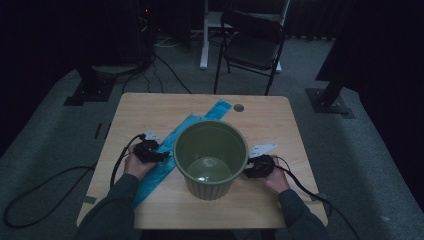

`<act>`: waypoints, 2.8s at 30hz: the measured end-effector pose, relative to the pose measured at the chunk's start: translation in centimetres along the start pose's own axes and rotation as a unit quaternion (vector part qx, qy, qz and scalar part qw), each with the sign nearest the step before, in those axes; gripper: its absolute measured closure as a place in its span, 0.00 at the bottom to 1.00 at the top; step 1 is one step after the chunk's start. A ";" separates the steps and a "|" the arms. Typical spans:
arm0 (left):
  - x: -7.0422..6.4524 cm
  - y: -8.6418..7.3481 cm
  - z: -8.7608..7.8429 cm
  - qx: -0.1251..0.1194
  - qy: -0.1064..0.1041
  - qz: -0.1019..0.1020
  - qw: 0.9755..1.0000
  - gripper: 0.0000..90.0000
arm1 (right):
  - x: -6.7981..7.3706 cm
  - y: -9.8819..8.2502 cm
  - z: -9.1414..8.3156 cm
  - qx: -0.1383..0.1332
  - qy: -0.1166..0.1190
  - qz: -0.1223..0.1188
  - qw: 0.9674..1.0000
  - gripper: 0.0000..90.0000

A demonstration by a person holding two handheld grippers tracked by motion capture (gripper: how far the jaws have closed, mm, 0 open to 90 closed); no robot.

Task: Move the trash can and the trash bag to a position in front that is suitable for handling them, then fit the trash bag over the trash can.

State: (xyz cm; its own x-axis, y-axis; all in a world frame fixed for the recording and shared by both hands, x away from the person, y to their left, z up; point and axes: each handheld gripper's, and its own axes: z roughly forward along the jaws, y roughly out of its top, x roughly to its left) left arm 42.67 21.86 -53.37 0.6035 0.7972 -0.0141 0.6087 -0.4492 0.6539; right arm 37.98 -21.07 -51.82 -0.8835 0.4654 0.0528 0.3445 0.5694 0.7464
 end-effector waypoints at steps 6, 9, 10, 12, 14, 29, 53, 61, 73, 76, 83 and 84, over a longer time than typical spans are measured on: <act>0.0 0.0 0.0 -0.002 0.001 -0.003 1.000 0.44 | 0.0 0.0 0.1 0.003 0.001 0.000 1.000 0.65; 0.1 0.0 -0.1 -0.001 0.005 -0.003 1.000 0.47 | 0.0 0.0 0.1 0.005 0.001 -0.001 1.000 0.65; 0.2 0.0 -0.1 -0.002 0.005 -0.003 1.000 0.48 | 0.0 0.0 0.1 0.005 0.001 -0.001 1.000 0.65; 0.2 0.0 -0.2 -0.002 0.003 -0.004 1.000 0.51 | 0.0 0.0 0.1 0.005 0.001 -0.002 1.000 0.65; 0.2 0.0 -0.2 -0.002 0.002 -0.002 1.000 0.55 | 0.0 0.0 0.2 0.006 0.001 -0.002 1.000 0.65; -0.4 0.2 -0.2 -0.002 -0.021 0.018 1.000 0.99 | 0.1 -0.1 0.1 0.011 0.004 -0.004 1.000 0.65; -0.5 4.1 -5.6 -0.139 -0.080 0.017 0.987 1.00 | 1.2 -0.4 -0.5 0.020 0.021 -0.016 0.999 0.65; -0.8 6.5 -7.2 -0.161 -0.099 0.035 0.981 1.00 | 1.3 -0.4 -0.6 0.021 0.024 -0.018 0.999 0.65; -1.2 9.6 -10.0 -0.195 -0.118 0.052 0.972 1.00 | 1.6 -0.4 -0.7 0.027 0.030 -0.020 0.999 0.66; -1.4 10.3 -10.6 -0.202 -0.128 0.055 0.970 1.00 | 1.7 -0.4 -0.6 0.029 0.033 -0.022 0.999 0.67; -1.7 11.7 -11.6 -0.217 -0.139 0.062 0.964 1.00 | 2.1 -0.2 -0.5 0.030 0.043 -0.028 0.998 0.68; -1.8 11.9 -11.8 -0.220 -0.140 0.063 0.963 1.00 | 2.2 -0.1 -0.4 0.031 0.045 -0.030 0.998 0.68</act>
State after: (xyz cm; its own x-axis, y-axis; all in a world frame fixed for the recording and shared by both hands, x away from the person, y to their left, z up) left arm 42.76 19.84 -36.62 0.8113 0.5795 -0.0775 0.2823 -0.2722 0.9199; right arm 35.83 -20.40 -51.54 -0.9273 0.3675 0.0705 0.3063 0.6371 0.7073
